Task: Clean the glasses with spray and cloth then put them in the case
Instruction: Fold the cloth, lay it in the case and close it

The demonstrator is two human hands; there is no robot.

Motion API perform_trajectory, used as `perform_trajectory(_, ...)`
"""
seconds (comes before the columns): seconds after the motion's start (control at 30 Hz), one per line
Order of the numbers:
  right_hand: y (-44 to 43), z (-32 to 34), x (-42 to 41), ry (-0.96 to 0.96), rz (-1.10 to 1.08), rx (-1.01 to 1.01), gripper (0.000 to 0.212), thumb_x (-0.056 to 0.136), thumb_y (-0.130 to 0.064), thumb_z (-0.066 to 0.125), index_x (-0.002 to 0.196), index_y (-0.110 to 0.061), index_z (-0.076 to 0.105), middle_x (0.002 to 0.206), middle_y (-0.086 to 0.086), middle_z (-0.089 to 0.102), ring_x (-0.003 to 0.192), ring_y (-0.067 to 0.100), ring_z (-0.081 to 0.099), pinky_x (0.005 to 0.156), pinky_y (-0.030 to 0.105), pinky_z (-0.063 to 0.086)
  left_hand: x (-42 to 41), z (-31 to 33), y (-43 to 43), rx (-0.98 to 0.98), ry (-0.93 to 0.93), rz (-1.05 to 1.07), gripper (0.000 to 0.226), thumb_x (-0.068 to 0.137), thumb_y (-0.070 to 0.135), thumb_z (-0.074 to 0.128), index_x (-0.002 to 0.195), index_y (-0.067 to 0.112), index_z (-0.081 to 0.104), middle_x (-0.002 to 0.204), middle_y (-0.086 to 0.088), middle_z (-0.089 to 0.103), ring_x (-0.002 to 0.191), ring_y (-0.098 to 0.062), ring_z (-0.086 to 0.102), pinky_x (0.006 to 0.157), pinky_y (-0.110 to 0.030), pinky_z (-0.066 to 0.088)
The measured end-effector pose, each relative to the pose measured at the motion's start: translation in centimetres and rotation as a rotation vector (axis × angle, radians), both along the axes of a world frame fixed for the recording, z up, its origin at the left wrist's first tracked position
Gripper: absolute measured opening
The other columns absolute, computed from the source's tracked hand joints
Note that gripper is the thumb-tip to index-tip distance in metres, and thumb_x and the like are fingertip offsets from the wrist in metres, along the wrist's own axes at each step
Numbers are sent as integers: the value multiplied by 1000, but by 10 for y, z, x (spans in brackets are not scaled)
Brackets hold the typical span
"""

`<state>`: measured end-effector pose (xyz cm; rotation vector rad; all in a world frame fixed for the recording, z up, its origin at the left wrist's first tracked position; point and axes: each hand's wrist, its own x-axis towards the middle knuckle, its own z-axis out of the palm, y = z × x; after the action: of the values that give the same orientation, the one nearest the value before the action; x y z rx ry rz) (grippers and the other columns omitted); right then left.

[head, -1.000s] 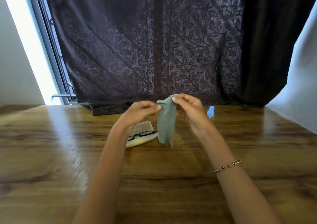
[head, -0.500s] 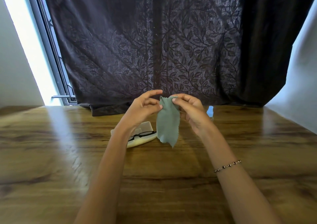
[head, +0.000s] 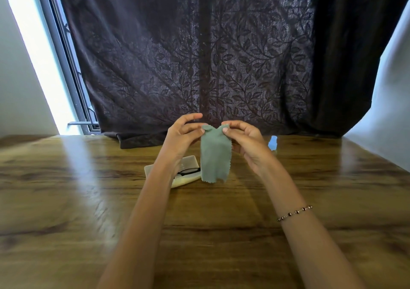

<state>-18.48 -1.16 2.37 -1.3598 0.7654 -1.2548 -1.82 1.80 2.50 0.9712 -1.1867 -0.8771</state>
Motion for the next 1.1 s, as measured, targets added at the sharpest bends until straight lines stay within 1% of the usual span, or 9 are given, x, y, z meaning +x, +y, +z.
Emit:
perform_trajectory(0.17, 0, 1, -3, 20, 40, -27, 23, 86, 1, 65, 107, -8, 68, 96, 10, 73, 86, 13, 69, 80, 26, 55, 3, 3, 1, -85, -67, 64, 35, 89, -5, 57, 113, 20, 61, 90, 0, 71, 96, -13, 65, 89, -30, 53)
perform_trajectory(0.37, 0, -2, -1, 126, -82, -217, 15, 88, 1, 63, 91, -10, 73, 84, 2, 73, 81, 7, 66, 73, 20, 54, 3, 3, 4, -176, -185, 91, 32, 91, -7, 51, 101, 19, 65, 83, 4, 63, 79, -4, 60, 77, -25, 52)
perform_trajectory(0.5, 1, -3, 2, 175, -72, -204, 22, 91, -3, 58, 84, -17, 74, 81, 5, 71, 79, 8, 63, 76, 23, 55, 3, 2, 5, -172, -207, 95, 29, 92, -3, 47, 105, 15, 66, 85, -2, 61, 84, -11, 57, 88, -33, 50)
perform_trajectory(0.6, 2, -2, 2, 126, -54, -154, 23, 92, -9, 57, 83, -18, 76, 93, 5, 74, 90, 9, 64, 83, 24, 53, 3, 2, 6, -191, -212, 127, 17, 91, 9, 60, 106, 14, 64, 84, -2, 63, 82, -11, 59, 86, -32, 51)
perform_trajectory(0.7, 2, -2, 2, 66, -47, -175, 7, 85, -8, 70, 89, -10, 75, 87, 2, 74, 84, 7, 67, 77, 22, 55, 5, 1, 5, -236, -278, 162, 27, 84, 12, 70, 109, 17, 60, 83, 3, 65, 80, -10, 62, 85, -32, 53)
perform_trajectory(0.8, -1, -5, 2, 61, -66, -217, 20, 79, -2, 74, 96, -13, 72, 83, 1, 70, 80, 7, 67, 77, 25, 56, 8, -1, 1, -207, -284, 160, 43, 83, 8, 71, 120, 22, 54, 95, 4, 64, 78, -7, 64, 85, -31, 54)
perform_trajectory(0.9, -4, -6, 2, 82, -73, -232, 27, 80, -1, 73, 102, -16, 71, 86, 3, 68, 84, 11, 66, 79, 26, 56, 12, -2, -4, -120, -265, 118, 57, 82, 2, 70, 132, 15, 47, 104, 5, 61, 78, -5, 63, 87, -24, 53)
perform_trajectory(1.0, -4, -7, 3, 127, -107, -267, 17, 84, 1, 68, 92, -13, 72, 84, -2, 70, 79, 4, 64, 74, 23, 54, 12, -3, -4, -34, -344, 54, 49, 84, -2, 66, 130, 8, 52, 105, 5, 60, 82, -5, 60, 80, -15, 52)
perform_trajectory(1.1, -2, -8, 4, 148, -115, -283, 17, 88, -2, 64, 87, -19, 69, 81, -3, 71, 79, 7, 66, 74, 30, 56, 7, -3, -1, -32, -394, 23, 29, 86, -3, 63, 113, 7, 65, 96, 0, 65, 83, -6, 60, 78, -15, 51)
